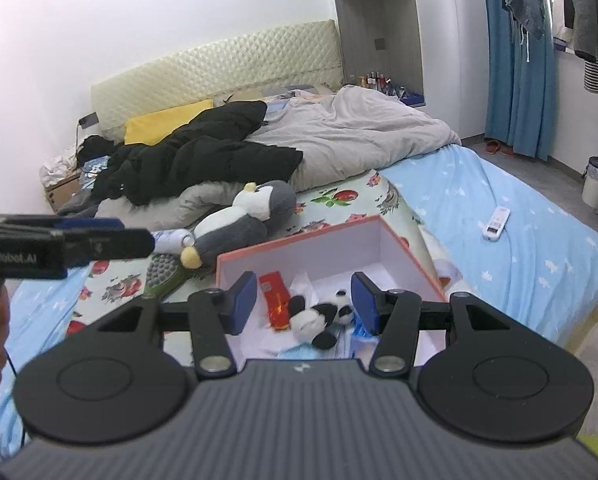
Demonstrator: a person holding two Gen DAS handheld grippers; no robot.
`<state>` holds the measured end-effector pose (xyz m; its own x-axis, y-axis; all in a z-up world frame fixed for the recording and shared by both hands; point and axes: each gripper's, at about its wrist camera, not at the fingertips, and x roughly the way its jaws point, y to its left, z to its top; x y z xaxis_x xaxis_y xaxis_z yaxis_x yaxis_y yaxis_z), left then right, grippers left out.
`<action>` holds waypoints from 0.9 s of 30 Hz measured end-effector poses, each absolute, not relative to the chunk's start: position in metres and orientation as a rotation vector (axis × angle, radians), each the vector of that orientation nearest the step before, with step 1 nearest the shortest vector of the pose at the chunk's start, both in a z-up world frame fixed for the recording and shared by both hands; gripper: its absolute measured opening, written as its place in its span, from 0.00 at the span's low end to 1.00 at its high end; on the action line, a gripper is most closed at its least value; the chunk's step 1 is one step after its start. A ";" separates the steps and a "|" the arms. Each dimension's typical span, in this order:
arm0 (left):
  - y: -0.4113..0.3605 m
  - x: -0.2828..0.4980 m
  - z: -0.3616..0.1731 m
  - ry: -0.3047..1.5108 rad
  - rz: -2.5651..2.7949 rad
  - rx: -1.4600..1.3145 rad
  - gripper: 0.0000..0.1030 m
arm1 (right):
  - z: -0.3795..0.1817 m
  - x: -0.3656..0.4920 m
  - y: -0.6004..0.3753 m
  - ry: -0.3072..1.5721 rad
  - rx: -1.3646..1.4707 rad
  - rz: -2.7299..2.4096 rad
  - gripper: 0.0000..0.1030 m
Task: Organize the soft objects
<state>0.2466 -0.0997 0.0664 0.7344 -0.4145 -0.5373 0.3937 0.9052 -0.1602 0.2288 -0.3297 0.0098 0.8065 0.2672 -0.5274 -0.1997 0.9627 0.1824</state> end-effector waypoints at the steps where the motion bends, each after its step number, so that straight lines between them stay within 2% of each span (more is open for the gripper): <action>1: -0.098 0.238 0.066 0.591 -0.441 -0.035 0.68 | 0.008 0.223 -0.329 0.582 0.125 0.250 0.53; 10: -0.092 0.173 0.048 0.542 -0.416 -0.024 0.68 | -0.014 0.180 -0.325 0.572 0.145 0.218 0.53; 27: -0.090 0.134 0.005 0.582 -0.386 -0.118 0.68 | -0.043 0.144 -0.312 0.584 0.116 0.177 0.53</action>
<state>0.1341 -0.0902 0.0053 0.7663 -0.3873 -0.5127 0.3217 0.9219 -0.2158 0.1444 -0.3122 -0.0434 0.8199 0.1988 -0.5369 -0.1330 0.9783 0.1592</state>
